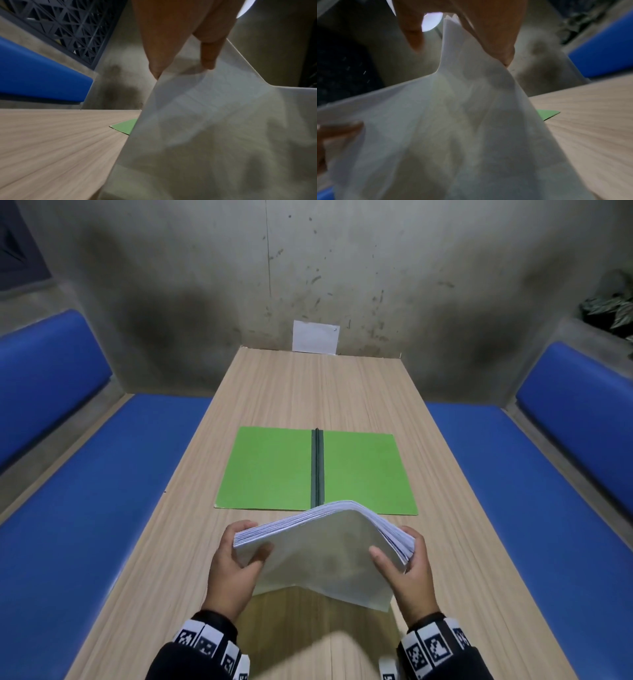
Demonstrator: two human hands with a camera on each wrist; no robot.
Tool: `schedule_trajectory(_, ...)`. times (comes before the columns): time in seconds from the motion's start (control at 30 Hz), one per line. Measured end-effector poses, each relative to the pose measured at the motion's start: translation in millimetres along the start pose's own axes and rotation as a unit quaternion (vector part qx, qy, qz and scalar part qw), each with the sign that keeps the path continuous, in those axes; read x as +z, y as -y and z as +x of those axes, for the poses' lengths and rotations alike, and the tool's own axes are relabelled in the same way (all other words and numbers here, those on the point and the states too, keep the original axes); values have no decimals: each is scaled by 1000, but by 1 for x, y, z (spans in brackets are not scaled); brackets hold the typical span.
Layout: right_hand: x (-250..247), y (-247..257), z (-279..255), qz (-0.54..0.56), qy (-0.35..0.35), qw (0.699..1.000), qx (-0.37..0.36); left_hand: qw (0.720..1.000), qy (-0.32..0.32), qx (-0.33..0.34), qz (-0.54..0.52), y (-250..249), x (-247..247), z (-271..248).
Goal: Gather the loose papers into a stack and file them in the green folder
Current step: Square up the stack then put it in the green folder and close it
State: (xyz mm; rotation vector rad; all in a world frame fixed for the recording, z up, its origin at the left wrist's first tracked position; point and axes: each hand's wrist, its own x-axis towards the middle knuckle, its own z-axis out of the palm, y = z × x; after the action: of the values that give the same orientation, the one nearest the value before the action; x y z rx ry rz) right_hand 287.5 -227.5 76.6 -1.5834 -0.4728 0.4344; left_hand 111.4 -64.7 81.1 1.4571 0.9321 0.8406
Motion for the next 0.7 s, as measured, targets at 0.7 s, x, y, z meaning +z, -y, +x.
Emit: schedule_trajectory(0.7,-3,4,-12,-31,-16,996,81,993,12,-100,-64,20,-7,-7)
